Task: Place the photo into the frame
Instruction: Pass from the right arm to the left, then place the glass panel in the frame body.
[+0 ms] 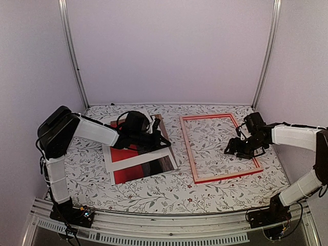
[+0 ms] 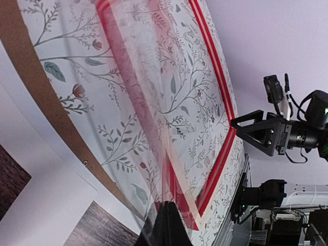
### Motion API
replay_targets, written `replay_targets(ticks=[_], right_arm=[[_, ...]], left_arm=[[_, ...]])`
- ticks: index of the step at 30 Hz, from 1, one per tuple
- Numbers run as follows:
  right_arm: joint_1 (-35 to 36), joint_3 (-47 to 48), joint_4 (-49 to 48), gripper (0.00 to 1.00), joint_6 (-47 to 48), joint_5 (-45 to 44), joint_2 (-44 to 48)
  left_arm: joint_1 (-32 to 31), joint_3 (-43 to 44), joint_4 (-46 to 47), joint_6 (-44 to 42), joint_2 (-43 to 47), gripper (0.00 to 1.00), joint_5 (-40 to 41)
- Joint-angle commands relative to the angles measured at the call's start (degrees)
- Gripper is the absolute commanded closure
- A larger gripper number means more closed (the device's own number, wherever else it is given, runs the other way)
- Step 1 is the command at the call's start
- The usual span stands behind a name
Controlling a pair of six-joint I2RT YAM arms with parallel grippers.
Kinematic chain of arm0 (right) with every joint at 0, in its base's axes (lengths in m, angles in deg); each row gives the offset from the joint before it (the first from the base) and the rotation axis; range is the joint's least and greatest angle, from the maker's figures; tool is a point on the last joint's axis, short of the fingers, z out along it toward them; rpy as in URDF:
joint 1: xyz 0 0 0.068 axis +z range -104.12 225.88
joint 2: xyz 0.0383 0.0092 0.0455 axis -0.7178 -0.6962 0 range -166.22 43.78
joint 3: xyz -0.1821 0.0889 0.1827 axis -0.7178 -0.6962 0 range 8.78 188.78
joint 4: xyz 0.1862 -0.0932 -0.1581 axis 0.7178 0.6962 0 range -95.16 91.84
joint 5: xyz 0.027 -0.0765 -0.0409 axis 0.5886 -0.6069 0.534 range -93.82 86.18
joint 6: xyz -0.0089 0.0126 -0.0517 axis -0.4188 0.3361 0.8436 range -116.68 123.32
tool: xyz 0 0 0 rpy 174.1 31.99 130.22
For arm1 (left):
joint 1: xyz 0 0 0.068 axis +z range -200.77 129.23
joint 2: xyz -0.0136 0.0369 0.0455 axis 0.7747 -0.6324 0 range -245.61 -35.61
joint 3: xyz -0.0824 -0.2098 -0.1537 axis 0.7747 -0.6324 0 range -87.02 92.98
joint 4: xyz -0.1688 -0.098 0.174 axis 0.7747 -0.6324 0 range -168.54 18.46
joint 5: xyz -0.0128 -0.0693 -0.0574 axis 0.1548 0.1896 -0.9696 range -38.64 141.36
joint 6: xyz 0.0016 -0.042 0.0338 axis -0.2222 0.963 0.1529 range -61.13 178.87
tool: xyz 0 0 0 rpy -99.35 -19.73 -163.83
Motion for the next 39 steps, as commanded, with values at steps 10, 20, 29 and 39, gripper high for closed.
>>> replay_targets(ticks=[10,20,29,39], right_arm=[[-10.77,10.55,3.97,0.13,6.76,-13.22,-2.77],[-15.37,17.88,1.49,0.16,7.86,-15.58,-17.54],[-15.57,15.56,-1.38,0.37,8.04,-13.71,-21.91],[-8.53,5.29,-3.26,0.62,3.49,-13.19,-14.52]], left_arm=[[2.67,-3.47,-12.19,-10.69,12.76,1.0,-0.66],[3.26,-4.84,-14.94,-12.8,14.6,1.0,-1.05],[3.82,-5.18,-14.95,-13.4,15.71,1.0,-2.72],[5.11,-6.22,-13.9,-10.79,17.78,1.0,-9.06]])
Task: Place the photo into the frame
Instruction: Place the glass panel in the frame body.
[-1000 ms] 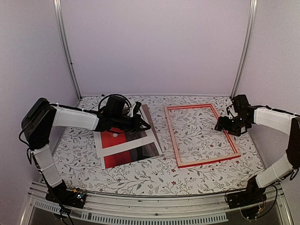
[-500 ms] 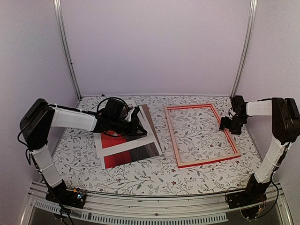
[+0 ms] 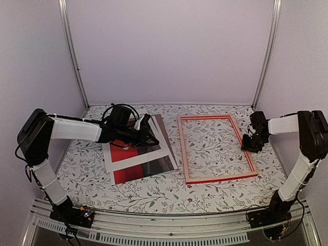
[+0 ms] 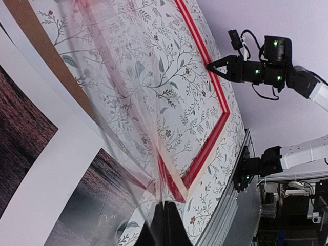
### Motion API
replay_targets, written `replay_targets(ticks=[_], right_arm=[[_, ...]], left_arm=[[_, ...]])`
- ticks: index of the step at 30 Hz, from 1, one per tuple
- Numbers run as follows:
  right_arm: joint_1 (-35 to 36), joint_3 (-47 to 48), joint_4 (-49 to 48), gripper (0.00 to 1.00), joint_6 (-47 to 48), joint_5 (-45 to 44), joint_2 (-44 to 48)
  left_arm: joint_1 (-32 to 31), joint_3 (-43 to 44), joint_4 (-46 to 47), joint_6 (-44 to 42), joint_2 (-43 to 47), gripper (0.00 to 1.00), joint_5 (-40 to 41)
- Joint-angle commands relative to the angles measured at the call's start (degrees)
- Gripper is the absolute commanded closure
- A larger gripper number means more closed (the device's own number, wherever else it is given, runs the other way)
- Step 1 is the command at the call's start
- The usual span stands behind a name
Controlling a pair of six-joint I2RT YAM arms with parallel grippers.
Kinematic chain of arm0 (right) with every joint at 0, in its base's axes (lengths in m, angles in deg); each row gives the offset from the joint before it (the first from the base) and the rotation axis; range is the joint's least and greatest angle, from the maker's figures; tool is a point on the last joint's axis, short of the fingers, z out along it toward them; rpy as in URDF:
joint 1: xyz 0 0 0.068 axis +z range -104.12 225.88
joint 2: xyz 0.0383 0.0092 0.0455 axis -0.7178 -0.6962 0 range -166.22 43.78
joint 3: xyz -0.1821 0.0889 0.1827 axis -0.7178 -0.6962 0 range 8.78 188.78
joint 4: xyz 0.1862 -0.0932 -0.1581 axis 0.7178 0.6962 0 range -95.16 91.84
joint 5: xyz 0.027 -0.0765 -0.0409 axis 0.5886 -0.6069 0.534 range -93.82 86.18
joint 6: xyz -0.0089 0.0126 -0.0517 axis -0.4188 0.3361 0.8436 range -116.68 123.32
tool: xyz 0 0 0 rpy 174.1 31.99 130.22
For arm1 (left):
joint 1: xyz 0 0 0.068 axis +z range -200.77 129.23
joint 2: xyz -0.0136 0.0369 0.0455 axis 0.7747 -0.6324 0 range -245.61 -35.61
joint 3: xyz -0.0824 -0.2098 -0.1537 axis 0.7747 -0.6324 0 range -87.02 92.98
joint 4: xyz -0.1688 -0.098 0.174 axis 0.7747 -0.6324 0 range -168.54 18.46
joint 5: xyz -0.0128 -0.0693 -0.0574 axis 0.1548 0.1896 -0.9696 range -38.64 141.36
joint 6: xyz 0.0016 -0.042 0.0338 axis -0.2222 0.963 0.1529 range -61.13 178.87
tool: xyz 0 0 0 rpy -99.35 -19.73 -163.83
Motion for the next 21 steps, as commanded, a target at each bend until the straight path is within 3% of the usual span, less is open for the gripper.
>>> replay_targets(ticks=[1,9,17,21], right_arm=[[5.78,-5.15,0.57,0.63,-4.15,0.55,3.63],[12.62,-10.38,0.56,0.64,-10.77,-1.56,9.27],[12.6,-8.91,2.39,0.3,-11.63,-2.48,15.04],[10.28,-5.57,3.99,0.24,-9.72,-1.65,15.88]], left_arm=[[0.88,-1.93,1.55,1.65,3.51,1.0,-4.48],[1.07,-4.01,5.84,5.64,5.85,1.0,-6.15],[-1.24,-1.82,13.74,11.72,2.84,1.0,-8.03],[-3.39,1.64,16.98,14.68,0.34,1.0,-8.41]])
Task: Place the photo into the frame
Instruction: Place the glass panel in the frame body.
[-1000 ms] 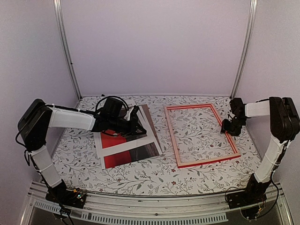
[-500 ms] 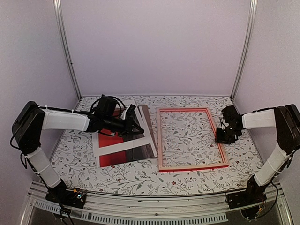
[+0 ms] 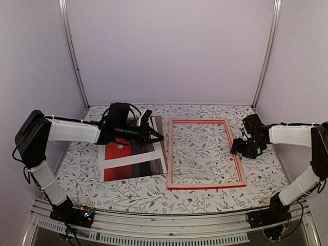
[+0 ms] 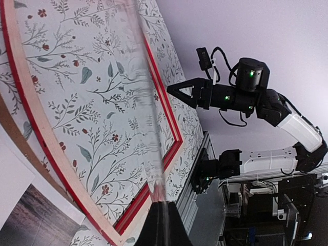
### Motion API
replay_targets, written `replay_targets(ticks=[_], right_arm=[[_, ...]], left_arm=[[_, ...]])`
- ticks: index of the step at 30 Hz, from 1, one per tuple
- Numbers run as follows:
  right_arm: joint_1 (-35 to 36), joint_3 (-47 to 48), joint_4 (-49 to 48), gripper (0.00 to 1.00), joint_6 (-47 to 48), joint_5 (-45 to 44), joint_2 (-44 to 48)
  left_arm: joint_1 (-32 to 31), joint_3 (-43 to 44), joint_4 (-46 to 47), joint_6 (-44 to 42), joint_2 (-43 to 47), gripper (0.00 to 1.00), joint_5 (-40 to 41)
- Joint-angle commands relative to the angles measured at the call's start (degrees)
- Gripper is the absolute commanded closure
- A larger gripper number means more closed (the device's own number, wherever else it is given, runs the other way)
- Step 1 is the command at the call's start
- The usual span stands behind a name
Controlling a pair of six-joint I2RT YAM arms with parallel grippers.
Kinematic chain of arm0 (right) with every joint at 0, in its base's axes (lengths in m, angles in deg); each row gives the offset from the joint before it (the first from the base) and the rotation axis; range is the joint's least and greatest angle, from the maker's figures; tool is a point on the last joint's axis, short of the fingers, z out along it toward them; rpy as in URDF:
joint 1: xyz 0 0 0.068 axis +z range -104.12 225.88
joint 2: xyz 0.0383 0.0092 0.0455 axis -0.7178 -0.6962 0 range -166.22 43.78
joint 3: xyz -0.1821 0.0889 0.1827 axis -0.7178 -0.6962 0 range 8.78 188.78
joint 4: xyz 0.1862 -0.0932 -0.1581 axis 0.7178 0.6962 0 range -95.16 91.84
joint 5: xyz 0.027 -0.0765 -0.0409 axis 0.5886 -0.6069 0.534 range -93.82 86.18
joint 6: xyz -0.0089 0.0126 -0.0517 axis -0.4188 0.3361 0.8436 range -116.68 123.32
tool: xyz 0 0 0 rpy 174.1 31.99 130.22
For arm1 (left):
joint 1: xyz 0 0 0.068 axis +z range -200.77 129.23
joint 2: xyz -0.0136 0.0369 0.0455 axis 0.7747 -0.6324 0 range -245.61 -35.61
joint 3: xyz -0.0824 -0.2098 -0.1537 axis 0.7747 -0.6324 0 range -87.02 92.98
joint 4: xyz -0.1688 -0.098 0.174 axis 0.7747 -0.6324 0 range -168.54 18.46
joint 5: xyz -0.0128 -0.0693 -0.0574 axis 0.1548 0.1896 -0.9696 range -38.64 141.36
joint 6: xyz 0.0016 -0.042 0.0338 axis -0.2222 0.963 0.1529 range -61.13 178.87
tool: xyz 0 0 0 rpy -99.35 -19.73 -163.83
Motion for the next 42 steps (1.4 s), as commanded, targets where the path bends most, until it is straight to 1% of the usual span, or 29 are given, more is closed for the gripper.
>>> replay_targets(ticks=[1,7,14,16,18,21,25,27,31,34,36,39,42], right_arm=[[-3.28,3.97,1.74,0.24,1.84,0.41,2.18],[-9.24,7.56,4.04,0.23,5.63,0.02,5.02],[-14.93,10.88,6.07,0.23,8.62,0.49,7.88],[-15.65,11.44,6.37,0.23,9.38,0.64,8.28],[-17.83,11.9,6.69,0.23,10.02,0.79,8.6],[-19.28,12.47,7.19,0.23,10.64,0.76,9.07],[-20.01,12.66,7.13,0.23,10.89,0.77,9.85],[-20.01,12.59,7.04,0.23,10.85,2.83,9.8],[-20.01,12.0,6.57,0.23,11.03,3.66,9.25],[-20.01,11.58,6.13,0.23,11.05,4.2,8.98],[-20.01,11.6,6.08,0.23,11.07,4.48,8.86],[-20.01,11.61,6.07,0.23,11.04,4.44,8.66],[-20.01,11.53,6.04,0.24,11.06,4.51,8.66]], left_arm=[[-2.9,4.87,7.72,3.95,-2.87,1.0,-1.89],[-5.26,10.54,11.25,7.65,-5.77,1.0,-2.45],[-8.24,19.84,12.59,9.6,-11.39,1.0,-3.56],[-9.35,23.76,12.82,10.15,-13.45,1.0,-4.14],[-10.49,27.45,12.0,9.73,-15.28,1.0,-4.62],[-11.59,32.21,8.61,7.22,-17.17,1.0,-4.05],[-11.98,33.06,8.41,6.34,-18.67,1.0,-3.17],[-11.9,32.38,8.85,6.57,-19.86,1.0,-2.66],[-12.07,30.98,9.49,6.63,-22.91,1.0,-2.45],[-12.34,29.74,9.35,6.14,-23.27,1.0,-1.93],[-12.86,30.1,7.66,4.58,-22.55,1.0,-1.31],[-13.68,32.85,2.15,0.05,-21.64,1.0,0.17],[-14.12,34.91,-1.23,-2.59,-21.34,1.0,0.99]])
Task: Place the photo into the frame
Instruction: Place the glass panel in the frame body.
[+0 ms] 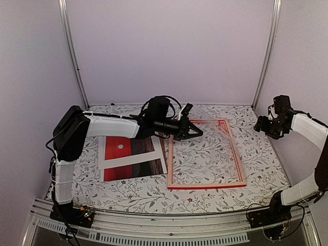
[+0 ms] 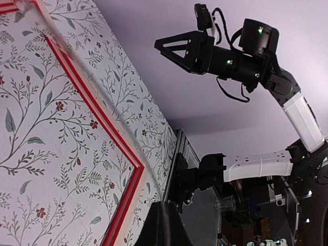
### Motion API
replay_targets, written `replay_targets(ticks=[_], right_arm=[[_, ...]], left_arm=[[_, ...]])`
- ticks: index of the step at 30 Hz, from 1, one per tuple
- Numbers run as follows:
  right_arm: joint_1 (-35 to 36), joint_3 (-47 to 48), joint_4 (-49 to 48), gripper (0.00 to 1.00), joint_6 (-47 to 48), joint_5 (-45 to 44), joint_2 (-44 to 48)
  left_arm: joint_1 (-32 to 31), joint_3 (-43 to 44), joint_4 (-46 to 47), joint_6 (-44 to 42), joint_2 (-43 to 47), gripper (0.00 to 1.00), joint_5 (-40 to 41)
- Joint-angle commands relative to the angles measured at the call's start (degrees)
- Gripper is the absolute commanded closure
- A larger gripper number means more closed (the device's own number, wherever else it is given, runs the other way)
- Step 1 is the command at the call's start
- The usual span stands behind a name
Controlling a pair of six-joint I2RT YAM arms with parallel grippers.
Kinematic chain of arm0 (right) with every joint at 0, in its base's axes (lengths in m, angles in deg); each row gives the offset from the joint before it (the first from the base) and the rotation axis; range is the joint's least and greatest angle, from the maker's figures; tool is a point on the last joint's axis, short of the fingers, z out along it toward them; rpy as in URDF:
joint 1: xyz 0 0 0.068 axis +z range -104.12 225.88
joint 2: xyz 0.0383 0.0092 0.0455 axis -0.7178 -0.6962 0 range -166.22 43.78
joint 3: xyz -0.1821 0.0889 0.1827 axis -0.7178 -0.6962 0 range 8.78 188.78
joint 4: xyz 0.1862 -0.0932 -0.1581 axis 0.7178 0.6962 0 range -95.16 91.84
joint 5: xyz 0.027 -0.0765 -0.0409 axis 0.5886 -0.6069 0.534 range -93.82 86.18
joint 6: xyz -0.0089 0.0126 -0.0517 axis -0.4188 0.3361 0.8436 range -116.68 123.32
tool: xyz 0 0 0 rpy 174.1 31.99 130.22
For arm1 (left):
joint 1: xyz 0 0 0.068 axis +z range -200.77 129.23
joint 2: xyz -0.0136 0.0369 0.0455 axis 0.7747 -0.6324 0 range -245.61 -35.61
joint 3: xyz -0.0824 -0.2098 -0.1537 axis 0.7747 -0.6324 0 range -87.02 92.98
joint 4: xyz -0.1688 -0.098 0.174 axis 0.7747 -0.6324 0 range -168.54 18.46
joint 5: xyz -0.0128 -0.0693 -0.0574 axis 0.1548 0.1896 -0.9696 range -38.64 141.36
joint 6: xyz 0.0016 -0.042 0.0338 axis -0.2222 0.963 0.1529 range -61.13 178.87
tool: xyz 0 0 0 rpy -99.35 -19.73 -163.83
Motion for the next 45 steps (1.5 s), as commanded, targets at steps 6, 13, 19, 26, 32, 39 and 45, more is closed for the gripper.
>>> replay_targets(ticks=[6,13,19,26,32,39,45], right_arm=[[-0.14,0.02,-0.54,0.24,0.57,1.86,0.0],[-0.14,0.26,-0.46,0.24,0.78,1.31,0.22],[-0.14,0.84,-0.23,0.24,0.73,0.58,0.14],[-0.29,1.43,0.24,0.24,0.78,-1.09,0.51],[-0.67,1.52,0.33,0.24,0.67,-1.43,0.83],[-0.76,1.94,0.76,0.24,0.66,-3.95,1.17],[-0.76,1.7,0.69,0.24,0.88,-3.07,0.84]], left_arm=[[-1.8,7.13,-9.7,-10.33,1.96,1.0,3.14],[-2.83,18.83,-22.98,-19.82,1.76,1.0,6.14],[-4.14,25.69,-25.27,-22.39,0.24,1.0,4.66],[-5.1,27.81,-24.64,-24.46,-1.47,1.0,1.48],[-3.24,15.8,-13.15,-13.55,-1.51,1.0,1.36],[-1.12,5.22,-5.66,-4.2,-4.63,1.0,2.4],[0.33,-3.45,0.16,0.96,-4.61,1.0,4.37]])
